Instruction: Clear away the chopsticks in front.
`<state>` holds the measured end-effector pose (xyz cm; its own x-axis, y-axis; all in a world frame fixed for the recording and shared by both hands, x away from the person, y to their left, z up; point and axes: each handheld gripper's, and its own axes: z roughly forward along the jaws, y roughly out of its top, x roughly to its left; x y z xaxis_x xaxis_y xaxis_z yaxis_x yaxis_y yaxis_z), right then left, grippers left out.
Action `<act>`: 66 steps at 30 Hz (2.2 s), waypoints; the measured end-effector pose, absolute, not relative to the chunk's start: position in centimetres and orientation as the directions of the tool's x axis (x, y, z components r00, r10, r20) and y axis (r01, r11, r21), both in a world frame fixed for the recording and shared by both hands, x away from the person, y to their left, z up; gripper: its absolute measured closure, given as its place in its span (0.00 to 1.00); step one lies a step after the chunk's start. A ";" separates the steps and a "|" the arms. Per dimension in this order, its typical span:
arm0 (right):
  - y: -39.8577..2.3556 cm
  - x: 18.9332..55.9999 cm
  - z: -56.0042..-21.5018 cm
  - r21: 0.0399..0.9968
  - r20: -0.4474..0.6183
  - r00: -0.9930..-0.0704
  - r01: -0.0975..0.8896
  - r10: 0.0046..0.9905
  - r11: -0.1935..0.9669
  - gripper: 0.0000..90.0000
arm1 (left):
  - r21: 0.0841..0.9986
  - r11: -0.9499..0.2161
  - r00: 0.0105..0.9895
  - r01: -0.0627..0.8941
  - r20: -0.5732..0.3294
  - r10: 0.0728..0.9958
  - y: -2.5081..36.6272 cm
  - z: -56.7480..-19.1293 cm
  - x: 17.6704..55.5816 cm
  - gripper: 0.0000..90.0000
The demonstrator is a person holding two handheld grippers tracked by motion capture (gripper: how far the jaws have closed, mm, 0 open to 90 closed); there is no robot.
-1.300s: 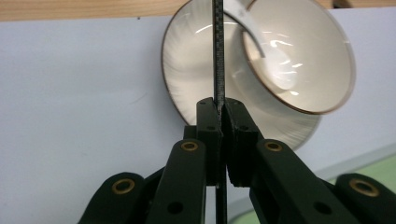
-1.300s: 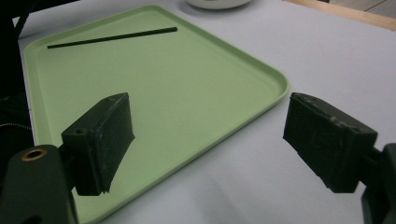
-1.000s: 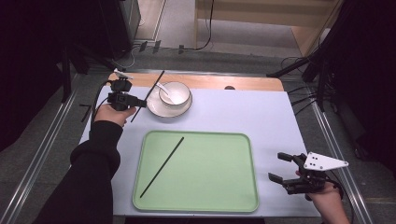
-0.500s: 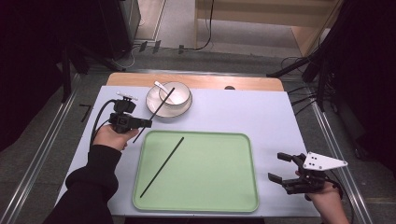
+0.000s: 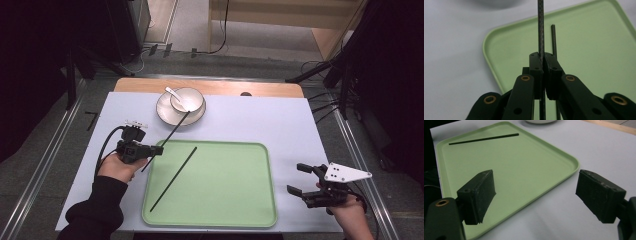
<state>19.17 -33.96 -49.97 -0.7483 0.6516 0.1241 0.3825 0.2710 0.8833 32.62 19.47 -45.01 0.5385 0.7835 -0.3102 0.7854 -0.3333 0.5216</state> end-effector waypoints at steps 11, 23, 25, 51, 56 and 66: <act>-33.7 19.5 -50.0 0.886 0.122 -0.756 0.375 0.643 0.274 0.18 | 0.498 -0.322 0.517 0.805 -0.325 0.792 20.6 -45.7 30.5 0.95; -33.5 19.8 -49.8 0.888 0.115 -0.763 0.366 0.637 0.278 0.18 | 0.478 -0.293 0.488 0.828 -0.357 0.797 21.0 -46.6 28.0 0.95; -33.4 19.9 -49.8 0.886 0.115 -0.763 0.368 0.636 0.281 0.18 | 0.471 -0.291 0.484 0.832 -0.363 0.796 21.0 -46.7 27.8 0.95; -33.3 20.0 -49.9 0.884 0.120 -0.768 0.371 0.629 0.284 0.18 | 0.350 -0.299 0.414 0.888 -0.323 0.851 19.1 -49.3 27.1 0.95; -33.3 20.0 -49.9 0.884 0.119 -0.768 0.370 0.630 0.284 0.18 | 0.333 -0.312 0.417 0.890 -0.314 0.853 18.5 -49.6 27.2 0.95; -33.3 20.0 -49.9 0.884 0.118 -0.768 0.370 0.630 0.286 0.18 | 0.339 -0.300 0.411 0.891 -0.327 0.851 18.4 -49.7 27.4 0.94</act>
